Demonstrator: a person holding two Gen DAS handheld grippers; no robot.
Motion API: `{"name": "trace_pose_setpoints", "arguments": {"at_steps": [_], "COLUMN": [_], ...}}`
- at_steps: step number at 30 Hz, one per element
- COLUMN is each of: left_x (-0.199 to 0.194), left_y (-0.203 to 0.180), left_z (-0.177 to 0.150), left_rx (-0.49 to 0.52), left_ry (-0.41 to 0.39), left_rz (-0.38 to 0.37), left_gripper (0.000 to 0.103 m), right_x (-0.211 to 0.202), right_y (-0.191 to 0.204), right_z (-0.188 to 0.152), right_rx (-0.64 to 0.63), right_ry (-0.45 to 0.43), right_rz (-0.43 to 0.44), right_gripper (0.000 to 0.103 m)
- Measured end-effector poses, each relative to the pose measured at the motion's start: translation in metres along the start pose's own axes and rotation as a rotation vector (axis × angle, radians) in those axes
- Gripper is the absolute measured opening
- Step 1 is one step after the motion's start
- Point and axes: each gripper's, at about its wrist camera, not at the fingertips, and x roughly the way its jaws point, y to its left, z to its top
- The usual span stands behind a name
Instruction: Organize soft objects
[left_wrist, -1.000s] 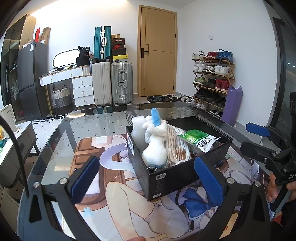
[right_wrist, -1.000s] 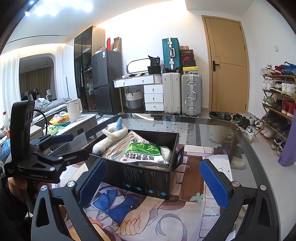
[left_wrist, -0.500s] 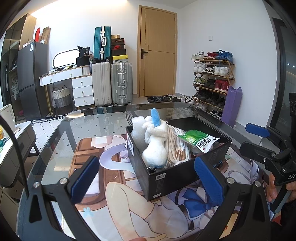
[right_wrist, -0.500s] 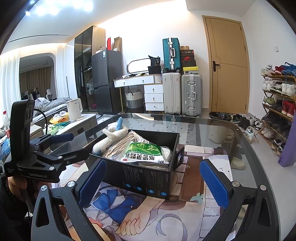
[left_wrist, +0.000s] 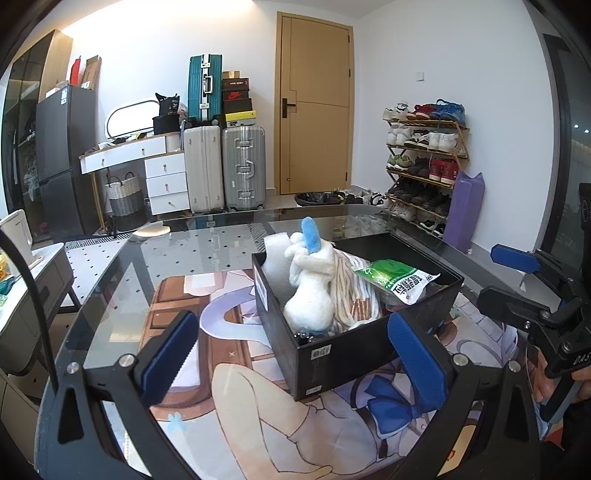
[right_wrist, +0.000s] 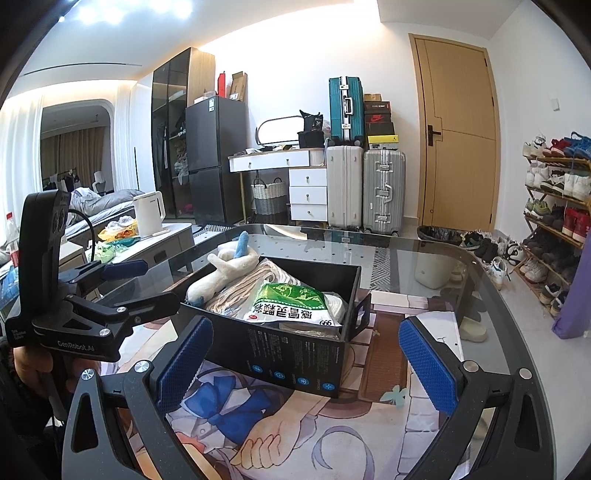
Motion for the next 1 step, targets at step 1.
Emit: {"name": "trace_pose_setpoints", "arguments": {"at_steps": [1], "left_x": [0.0000], "left_y": [0.0002], "left_z": [0.0001], "left_rx": [-0.001], "left_ry": [-0.001], "left_rz": [-0.002], "left_gripper": [0.103], "right_x": [0.0003], "right_y": [0.0015], "right_z": [0.0003], "right_rx": [-0.001], "right_ry": [0.000], "right_rz": [0.000], "right_gripper": [0.102]}}
